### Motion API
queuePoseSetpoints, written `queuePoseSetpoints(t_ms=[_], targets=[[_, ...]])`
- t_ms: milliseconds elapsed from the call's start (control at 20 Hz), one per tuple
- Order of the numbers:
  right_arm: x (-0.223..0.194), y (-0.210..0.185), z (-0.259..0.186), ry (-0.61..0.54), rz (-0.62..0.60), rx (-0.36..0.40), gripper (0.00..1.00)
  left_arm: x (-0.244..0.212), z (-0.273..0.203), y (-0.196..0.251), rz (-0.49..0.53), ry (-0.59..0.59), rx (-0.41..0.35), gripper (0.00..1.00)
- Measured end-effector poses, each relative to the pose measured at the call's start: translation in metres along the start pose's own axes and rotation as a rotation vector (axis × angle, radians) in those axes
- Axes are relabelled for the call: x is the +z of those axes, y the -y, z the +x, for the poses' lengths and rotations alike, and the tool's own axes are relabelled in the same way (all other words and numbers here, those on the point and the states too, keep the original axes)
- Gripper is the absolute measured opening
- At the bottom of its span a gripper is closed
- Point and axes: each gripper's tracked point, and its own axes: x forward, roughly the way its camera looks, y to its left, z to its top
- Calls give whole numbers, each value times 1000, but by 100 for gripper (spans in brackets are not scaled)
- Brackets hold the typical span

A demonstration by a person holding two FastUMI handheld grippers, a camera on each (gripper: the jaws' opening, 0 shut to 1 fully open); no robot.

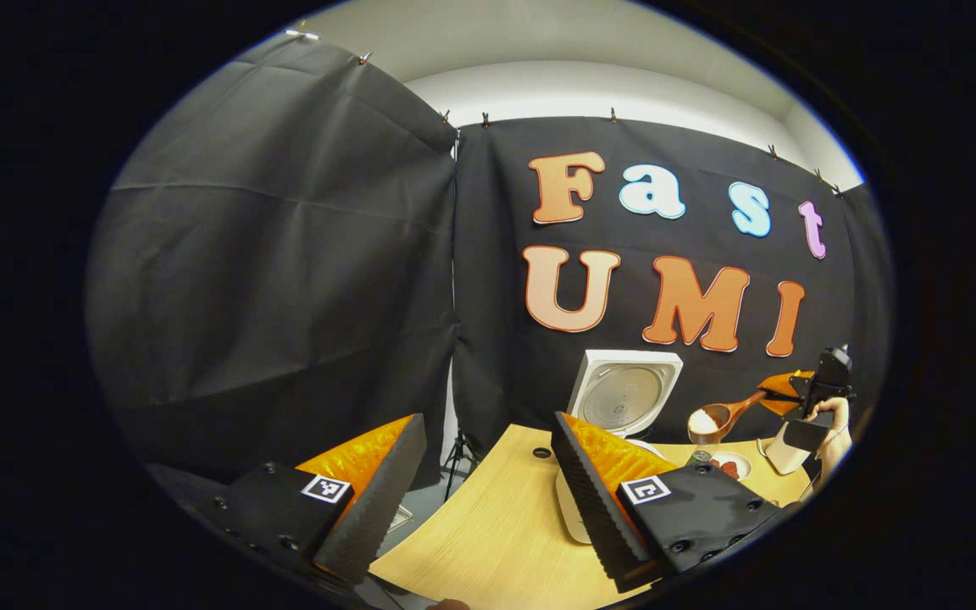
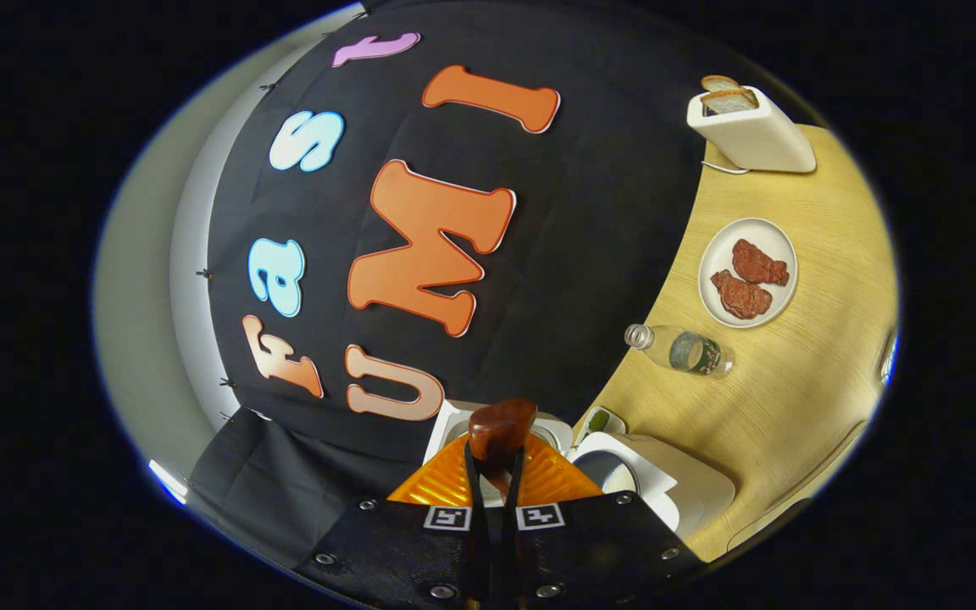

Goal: Close the left gripper, press the button to open the rice cooker; take a wooden spoon from the chopstick holder with the right hand, scoop a spoonful of rice and pour it into the rice cooker, then put the wooden spoon back into the chopstick holder.

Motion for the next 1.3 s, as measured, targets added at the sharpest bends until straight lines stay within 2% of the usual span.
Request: queuePoseSetpoints(t_ms=[350,700,800,1300], targets=[[-12,-20,41,25,-173,-21,5,-3,8,-8,3,-12,17,100],[-21,-34,55,50,-354,-21,5,-6,16,-11,-1,-18,20,98],[-21,-37,59,54,-397,-16,5,-7,18,-10,-6,-19,20,100],[-30,-53,61,62,-521,22,5,-5,24,-4,18,-13,16,100]])
